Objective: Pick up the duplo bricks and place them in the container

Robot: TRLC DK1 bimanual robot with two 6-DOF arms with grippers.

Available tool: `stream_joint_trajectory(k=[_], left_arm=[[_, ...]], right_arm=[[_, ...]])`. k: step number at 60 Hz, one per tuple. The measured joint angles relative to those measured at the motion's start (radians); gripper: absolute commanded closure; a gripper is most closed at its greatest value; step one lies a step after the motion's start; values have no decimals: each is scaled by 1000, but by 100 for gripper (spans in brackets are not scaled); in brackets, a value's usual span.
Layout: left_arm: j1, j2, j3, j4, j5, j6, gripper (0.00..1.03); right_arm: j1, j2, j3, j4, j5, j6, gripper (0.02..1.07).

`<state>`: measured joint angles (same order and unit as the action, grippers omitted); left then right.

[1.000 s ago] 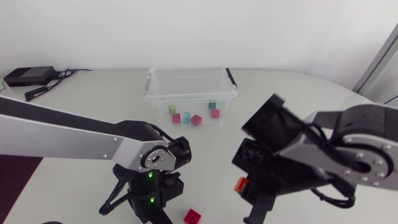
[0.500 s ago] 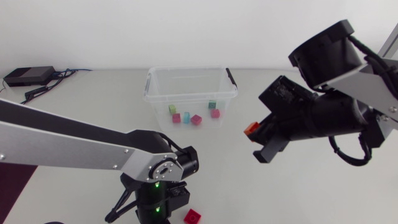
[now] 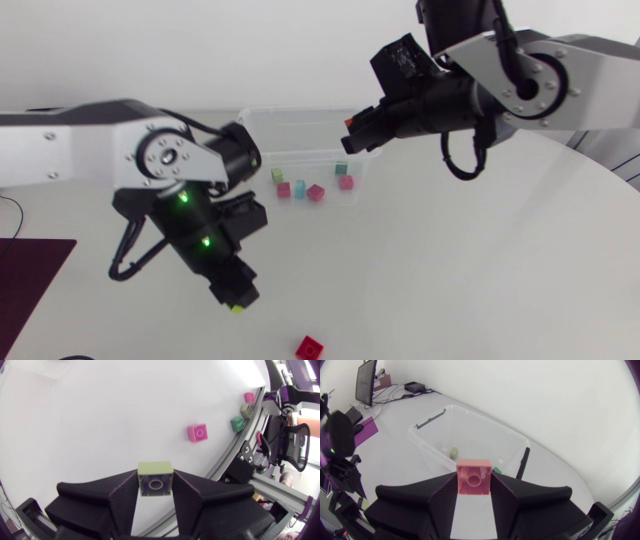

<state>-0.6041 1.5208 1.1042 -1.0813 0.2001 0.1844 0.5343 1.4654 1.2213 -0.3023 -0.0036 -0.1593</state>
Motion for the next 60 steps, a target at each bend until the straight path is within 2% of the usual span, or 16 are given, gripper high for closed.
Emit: stream_joint_trajectory(k=[7,18,21,24,25,30,44,54,60], left_arm=[[60,-32,96,22,0,11,100],[127,-35,182,182,0,22,100],[144,-35,201,259,0,22,100],[154,-35,209,301,0,21,100],[158,-35,212,323,1,21,100],[173,-19,233,387,1,21,100],[214,143,318,545,10,18,99],[229,230,349,661,13,17,98],[238,277,378,729,13,9,93]], right_arm=[[-8,125,72,50,-3,16,88],[-49,301,167,95,-3,29,81],[-64,348,196,103,-2,30,62],[-73,376,218,105,2,30,48],[-75,383,225,105,5,30,39],[-81,401,240,104,10,32,17],[-93,379,227,103,19,33,12],[-110,210,105,101,17,28,12],[-111,83,14,97,14,25,12]])
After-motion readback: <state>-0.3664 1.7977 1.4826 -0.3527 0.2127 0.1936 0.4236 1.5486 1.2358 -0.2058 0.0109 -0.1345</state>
